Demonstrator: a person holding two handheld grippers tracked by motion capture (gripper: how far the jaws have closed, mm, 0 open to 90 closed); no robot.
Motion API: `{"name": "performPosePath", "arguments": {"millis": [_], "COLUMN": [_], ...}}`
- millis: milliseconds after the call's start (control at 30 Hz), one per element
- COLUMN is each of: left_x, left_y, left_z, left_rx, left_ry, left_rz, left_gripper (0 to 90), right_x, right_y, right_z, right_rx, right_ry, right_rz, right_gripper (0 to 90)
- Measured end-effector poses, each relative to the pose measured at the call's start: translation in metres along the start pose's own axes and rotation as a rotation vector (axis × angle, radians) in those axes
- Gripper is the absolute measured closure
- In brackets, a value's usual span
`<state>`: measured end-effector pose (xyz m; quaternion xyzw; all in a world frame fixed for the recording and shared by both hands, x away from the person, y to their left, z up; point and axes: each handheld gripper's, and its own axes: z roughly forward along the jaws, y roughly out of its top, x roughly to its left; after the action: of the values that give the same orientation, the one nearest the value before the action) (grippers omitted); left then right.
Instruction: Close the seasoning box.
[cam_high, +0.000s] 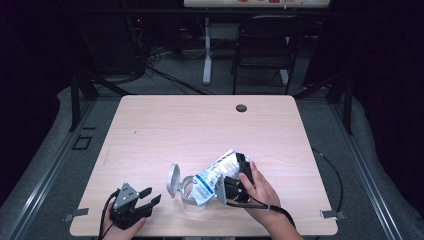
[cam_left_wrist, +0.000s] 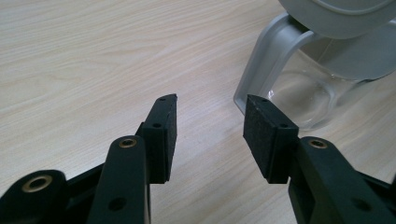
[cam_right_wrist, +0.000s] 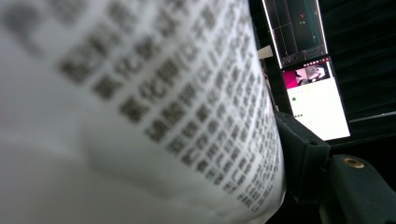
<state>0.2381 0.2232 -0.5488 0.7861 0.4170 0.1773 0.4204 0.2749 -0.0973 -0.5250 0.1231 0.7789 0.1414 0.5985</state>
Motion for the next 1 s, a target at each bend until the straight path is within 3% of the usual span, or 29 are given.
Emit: {"name": "performPosePath", "arguments": {"millis": [1000], "left_x": [-0.0017], "left_y": [-0.0004], "left_z": [0.0016], "left_rx": [-0.006], "left_ry": [0.004], "left_rz": [0.004], "left_gripper": [53.9], "right_x": [0.0002], "right_y": [0.0051], "right_z": [-0.0017], "right_rx": [-0.009], "right_ry": [-0.047], "right_rz": [-0.067], "right_gripper": [39.6]}}
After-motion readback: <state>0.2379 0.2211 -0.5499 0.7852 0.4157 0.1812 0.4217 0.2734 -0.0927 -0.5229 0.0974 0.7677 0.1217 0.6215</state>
